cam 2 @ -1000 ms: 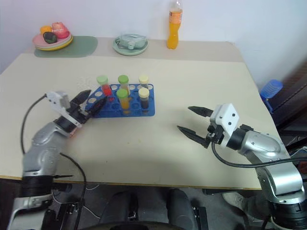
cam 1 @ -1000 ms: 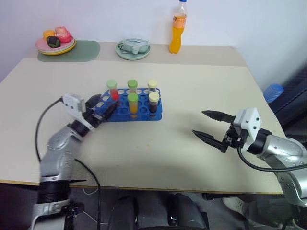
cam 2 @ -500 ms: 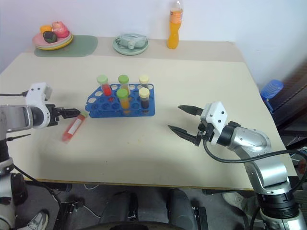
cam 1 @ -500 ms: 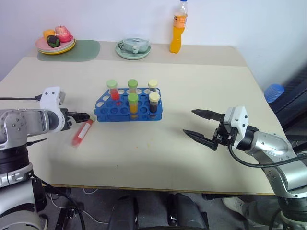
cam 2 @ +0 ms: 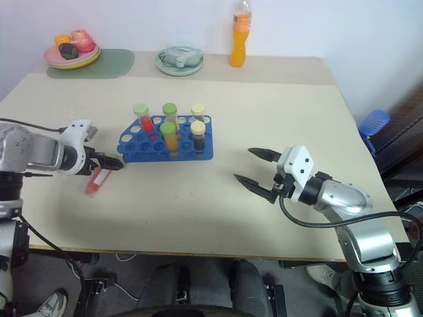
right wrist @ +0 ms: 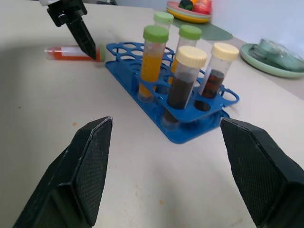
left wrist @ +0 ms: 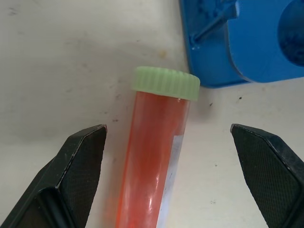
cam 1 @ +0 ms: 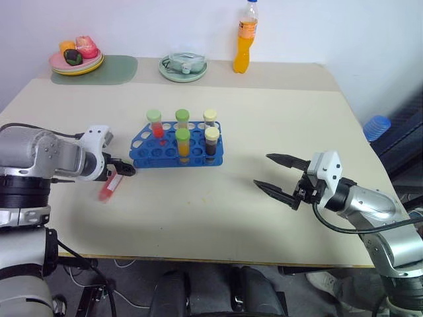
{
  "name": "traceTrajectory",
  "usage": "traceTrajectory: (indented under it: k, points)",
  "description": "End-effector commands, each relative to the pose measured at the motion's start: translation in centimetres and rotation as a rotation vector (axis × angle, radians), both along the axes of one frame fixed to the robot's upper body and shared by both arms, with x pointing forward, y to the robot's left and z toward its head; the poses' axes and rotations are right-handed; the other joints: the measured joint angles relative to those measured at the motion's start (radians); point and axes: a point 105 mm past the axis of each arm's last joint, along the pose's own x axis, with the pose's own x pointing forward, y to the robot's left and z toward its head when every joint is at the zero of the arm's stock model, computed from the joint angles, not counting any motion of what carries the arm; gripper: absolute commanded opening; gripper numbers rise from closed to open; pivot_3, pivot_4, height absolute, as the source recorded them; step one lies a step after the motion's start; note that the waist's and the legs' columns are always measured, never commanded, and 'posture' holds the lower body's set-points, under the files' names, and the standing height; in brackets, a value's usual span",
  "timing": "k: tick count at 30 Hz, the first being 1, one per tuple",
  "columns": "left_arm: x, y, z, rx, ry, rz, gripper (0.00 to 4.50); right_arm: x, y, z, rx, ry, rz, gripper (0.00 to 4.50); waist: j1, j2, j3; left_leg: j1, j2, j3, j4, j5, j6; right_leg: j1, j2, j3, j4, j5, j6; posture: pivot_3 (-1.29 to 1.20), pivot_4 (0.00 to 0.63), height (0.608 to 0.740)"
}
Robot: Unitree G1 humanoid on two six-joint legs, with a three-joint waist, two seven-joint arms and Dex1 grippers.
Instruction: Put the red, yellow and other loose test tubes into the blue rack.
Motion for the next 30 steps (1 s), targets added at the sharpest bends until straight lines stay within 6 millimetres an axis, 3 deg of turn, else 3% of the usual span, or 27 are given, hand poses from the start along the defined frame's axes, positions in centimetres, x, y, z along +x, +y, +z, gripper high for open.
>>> traceTrajectory:
  k: [1,4,9,10,13,17,19,25,30]
  points:
    - [0.0,1.1,0.2,0.050,0.031,0.030,4.27,-0.6,0.1,1.4,0.007,-0.072,-0.001,3.68,0.001,0.000,0.000,0.000,0.000,0.000,0.000,0.000,0.000,0.000,0.000,0.000,0.000,0.000,0.000,0.00,0.150,0.740]
    - [-0.1,1.2,-0.5,0.070,0.057,0.036,3.41,-0.8,0.1,1.4,0.007,-0.071,-0.006,3.68,-0.001,0.000,0.000,0.000,0.000,0.000,0.000,0.000,0.000,0.000,0.000,0.000,0.000,0.000,0.000,0.00,0.150,0.740]
    - [-0.3,1.8,-1.3,0.076,0.072,0.058,1.00,-0.8,0.0,1.4,0.005,-0.066,-0.008,3.68,0.001,0.000,0.000,0.000,0.000,0.000,0.000,0.000,0.000,0.000,0.000,0.000,0.000,0.000,0.000,0.00,0.150,0.740]
    - [-0.4,1.9,-1.4,0.078,0.073,0.063,0.78,-0.8,0.0,1.4,0.005,-0.065,-0.007,3.68,0.001,0.000,0.000,0.000,0.000,0.000,0.000,0.000,0.000,0.000,0.000,0.000,0.000,0.000,0.000,0.00,0.150,0.740]
    - [-0.6,2.0,-1.6,0.063,0.061,0.054,0.77,-0.6,0.0,1.3,0.004,-0.062,-0.003,3.68,-0.001,0.001,0.000,0.000,0.000,0.000,0.000,0.000,0.000,0.000,0.000,0.000,0.000,0.000,0.000,0.00,0.150,0.740]
    - [-0.9,2.3,-0.4,-0.038,-0.078,0.008,0.77,-0.3,0.2,1.3,0.001,-0.059,0.017,3.68,-0.009,0.002,-0.001,0.001,0.000,0.000,0.000,0.000,0.000,0.000,0.000,0.001,0.001,0.000,0.000,0.00,0.150,0.740]
    - [-0.7,1.8,0.9,-0.092,-0.222,-0.076,0.77,-0.1,0.2,1.3,0.001,-0.059,0.027,3.68,-0.017,0.002,-0.001,0.001,0.000,0.000,0.000,0.000,0.000,0.000,0.000,0.001,0.001,0.000,0.000,0.00,0.150,0.740]
    - [0.9,3.4,7.5,-0.108,-0.825,-0.083,0.77,0.6,0.5,1.3,-0.003,-0.060,0.062,3.68,0.007,0.001,-0.001,0.000,0.000,0.000,0.001,0.000,0.000,0.000,-0.001,0.000,0.001,-0.001,-0.002,0.00,0.150,0.740]
    - [0.8,1.1,8.5,-0.057,-1.005,-0.182,0.77,1.2,0.1,1.7,-0.012,-0.074,0.064,3.68,0.007,0.001,-0.001,-0.001,0.000,0.001,0.001,-0.001,0.002,0.000,-0.001,0.000,-0.001,0.000,-0.001,0.00,0.150,0.740]
